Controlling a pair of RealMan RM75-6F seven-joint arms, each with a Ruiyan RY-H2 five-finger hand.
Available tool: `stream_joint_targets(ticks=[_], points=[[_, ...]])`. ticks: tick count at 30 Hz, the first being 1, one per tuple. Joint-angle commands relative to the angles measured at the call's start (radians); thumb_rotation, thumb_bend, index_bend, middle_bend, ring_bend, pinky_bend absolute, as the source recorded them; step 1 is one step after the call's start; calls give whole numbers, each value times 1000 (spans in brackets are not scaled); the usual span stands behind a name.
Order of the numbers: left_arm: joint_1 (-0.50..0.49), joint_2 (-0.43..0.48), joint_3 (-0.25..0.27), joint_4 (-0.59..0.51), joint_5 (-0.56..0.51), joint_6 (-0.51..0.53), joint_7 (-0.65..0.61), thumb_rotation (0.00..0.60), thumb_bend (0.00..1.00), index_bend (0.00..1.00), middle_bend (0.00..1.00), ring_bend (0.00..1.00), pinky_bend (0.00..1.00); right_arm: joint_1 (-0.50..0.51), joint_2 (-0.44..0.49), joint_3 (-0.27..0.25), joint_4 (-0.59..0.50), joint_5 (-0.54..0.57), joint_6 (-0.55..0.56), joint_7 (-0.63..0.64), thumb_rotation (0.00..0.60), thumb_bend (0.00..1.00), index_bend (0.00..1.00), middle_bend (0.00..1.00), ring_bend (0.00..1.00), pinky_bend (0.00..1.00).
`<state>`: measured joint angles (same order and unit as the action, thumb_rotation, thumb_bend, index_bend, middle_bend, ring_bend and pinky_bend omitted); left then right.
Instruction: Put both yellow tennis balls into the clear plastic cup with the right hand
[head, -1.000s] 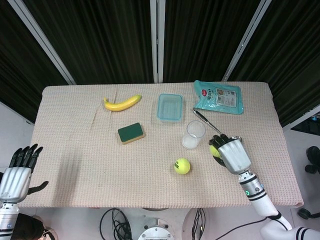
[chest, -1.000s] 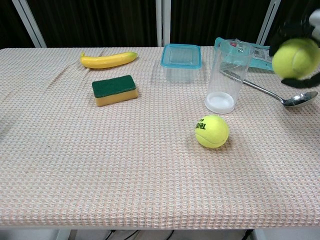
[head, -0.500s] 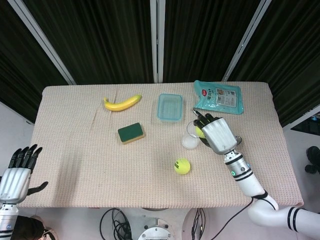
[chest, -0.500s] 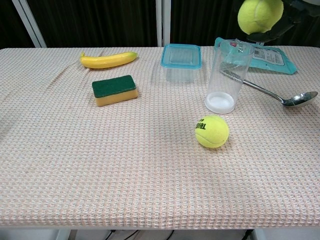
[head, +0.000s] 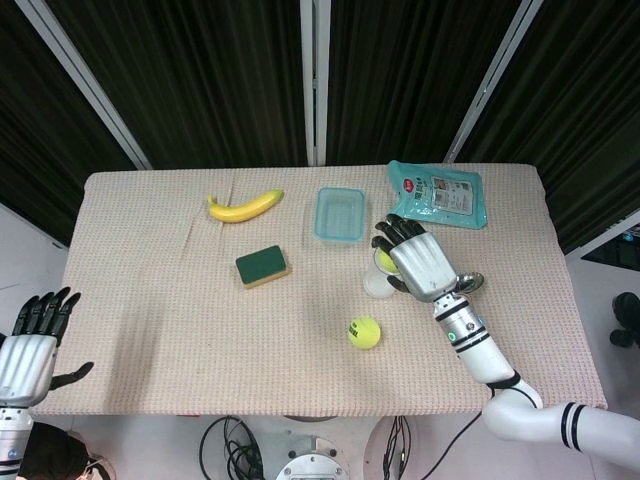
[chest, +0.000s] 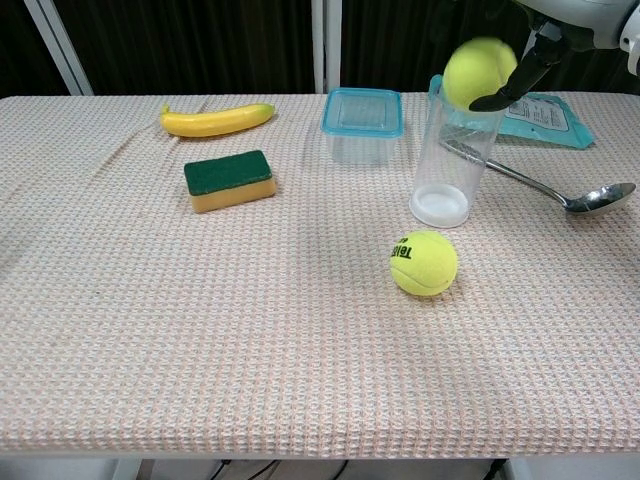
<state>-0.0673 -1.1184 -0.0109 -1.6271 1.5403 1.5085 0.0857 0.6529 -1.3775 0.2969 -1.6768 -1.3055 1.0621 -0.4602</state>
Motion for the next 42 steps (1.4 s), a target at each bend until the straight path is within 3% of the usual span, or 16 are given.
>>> stream_joint_targets(ticks=[1, 5, 9, 15, 20, 26, 38, 42], points=[[-2, -2, 0, 5, -8, -9, -3, 600, 0, 7, 0, 0, 0, 7, 6, -5, -2, 11, -4, 28, 600, 0, 86, 70, 0, 115], [-3, -6, -1, 9, -8, -11, -4, 600, 0, 7, 0, 0, 0, 5, 11, -24, -5, -35, 21, 54, 600, 6, 66, 66, 0, 110], [0, -4, -2, 7, -7, -4, -3, 600, 0, 7, 0, 0, 0, -14, 12, -56, -14, -149, 97, 101, 600, 29, 65, 92, 0, 107], [-4, -5, -3, -2, -4, -6, 12, 600, 0, 7, 0, 0, 0, -32, -6, -162, -38, -378, 189, 89, 600, 45, 66, 110, 0, 102], [2, -3, -2, -8, -11, -3, 19, 600, 0, 7, 0, 0, 0, -39, -3, -261, -46, -463, 147, 71, 600, 56, 53, 108, 0, 101], [7, -7, 3, -1, -17, -6, 12, 600, 0, 7, 0, 0, 0, -47, -7, -313, -22, -409, 47, 47, 600, 82, 11, 103, 0, 121], [10, -5, 10, 17, 4, 0, -25, 600, 0, 14, 0, 0, 0, -49, -84, -322, 119, -268, -80, 59, 600, 132, 3, 111, 15, 152], [10, -7, 7, 22, -4, -2, -28, 600, 0, 13, 0, 0, 0, -41, -119, -316, 158, -257, -95, 51, 600, 157, 4, 126, 57, 214]])
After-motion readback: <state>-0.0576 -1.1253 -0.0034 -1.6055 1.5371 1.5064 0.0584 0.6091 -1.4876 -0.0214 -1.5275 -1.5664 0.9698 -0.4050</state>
